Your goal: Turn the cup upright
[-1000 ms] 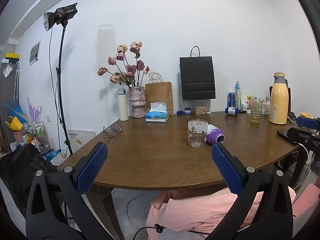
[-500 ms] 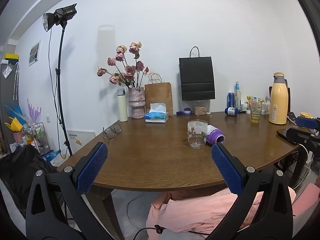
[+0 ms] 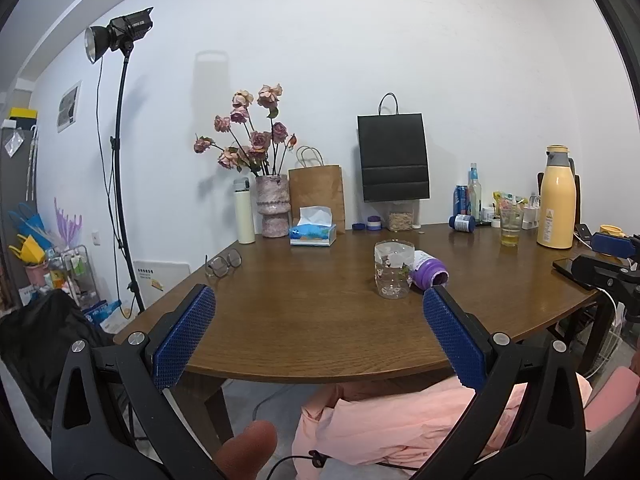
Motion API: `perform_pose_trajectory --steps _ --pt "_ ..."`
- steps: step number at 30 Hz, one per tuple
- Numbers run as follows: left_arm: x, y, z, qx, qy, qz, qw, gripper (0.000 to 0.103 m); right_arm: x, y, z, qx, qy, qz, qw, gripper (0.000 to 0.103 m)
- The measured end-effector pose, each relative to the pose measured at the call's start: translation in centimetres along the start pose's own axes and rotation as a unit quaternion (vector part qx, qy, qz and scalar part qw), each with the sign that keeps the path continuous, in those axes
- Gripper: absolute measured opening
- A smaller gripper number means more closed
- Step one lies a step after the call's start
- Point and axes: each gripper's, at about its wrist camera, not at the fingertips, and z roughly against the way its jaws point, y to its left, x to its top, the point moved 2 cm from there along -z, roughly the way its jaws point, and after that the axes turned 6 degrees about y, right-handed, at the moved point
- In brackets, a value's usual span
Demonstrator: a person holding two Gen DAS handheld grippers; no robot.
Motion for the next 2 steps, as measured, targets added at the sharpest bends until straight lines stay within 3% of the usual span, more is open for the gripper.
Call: perform_pose_trajectory --steps 2 --pt "0.03 0.06 0.00 0.001 -0.001 0.001 1.0000 0.103 0.01 -0.01 -0.02 0.000 0.000 0.000 1.000 0.091"
